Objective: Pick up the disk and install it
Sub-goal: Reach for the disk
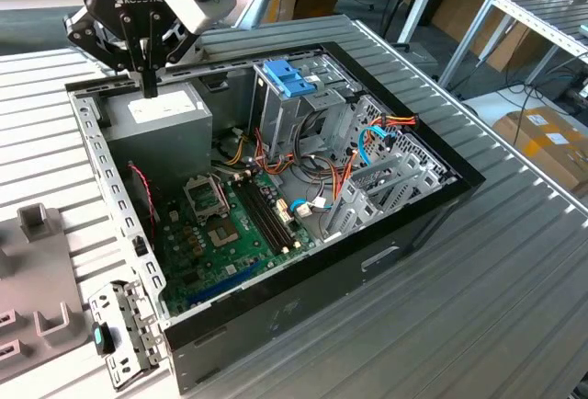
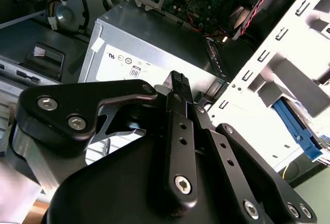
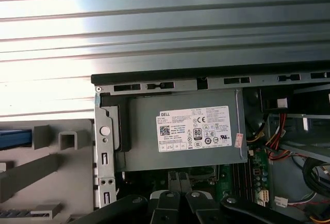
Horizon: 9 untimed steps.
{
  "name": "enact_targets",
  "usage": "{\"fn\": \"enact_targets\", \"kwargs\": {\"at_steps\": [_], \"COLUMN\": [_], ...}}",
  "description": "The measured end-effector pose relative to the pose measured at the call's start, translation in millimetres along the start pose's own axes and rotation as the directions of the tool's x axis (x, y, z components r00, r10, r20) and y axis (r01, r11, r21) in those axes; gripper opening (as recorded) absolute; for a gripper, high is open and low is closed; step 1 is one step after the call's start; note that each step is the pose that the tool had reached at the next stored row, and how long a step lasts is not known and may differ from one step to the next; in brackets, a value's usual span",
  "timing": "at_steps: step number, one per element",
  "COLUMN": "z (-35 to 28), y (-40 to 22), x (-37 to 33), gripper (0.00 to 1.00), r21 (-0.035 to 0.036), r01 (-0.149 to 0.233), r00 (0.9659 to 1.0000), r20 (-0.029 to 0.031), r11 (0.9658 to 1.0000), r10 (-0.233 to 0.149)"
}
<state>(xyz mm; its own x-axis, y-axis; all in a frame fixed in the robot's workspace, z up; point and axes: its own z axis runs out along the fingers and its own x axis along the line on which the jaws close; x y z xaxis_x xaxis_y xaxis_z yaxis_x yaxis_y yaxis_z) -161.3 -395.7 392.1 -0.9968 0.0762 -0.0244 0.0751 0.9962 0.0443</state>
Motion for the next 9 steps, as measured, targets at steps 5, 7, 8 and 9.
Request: {"fn": "enact_targets", "kwargs": {"at_steps": [5, 7, 8, 9], "z": [0.0, -0.1, -0.2, -0.2], "y": [-0.2, -0.5, -0.6, -0.7], "x": [1.6, 5.8, 7.7, 9.3], "gripper": [0.11, 0.11, 0.11, 0.11], "r21": [0.0000, 0.0000, -0.0001, 0.0000], "r01": [0.000, 0.000, 0.000, 0.000], "r00": [1.0000, 1.0000, 1.0000, 1.0000], "r20": [0.0000, 0.0000, 0.0000, 0.0000], "r11": [1.0000, 1.0000, 1.0000, 1.0000], "r10": [0.000, 0.000, 0.000, 0.000]}}
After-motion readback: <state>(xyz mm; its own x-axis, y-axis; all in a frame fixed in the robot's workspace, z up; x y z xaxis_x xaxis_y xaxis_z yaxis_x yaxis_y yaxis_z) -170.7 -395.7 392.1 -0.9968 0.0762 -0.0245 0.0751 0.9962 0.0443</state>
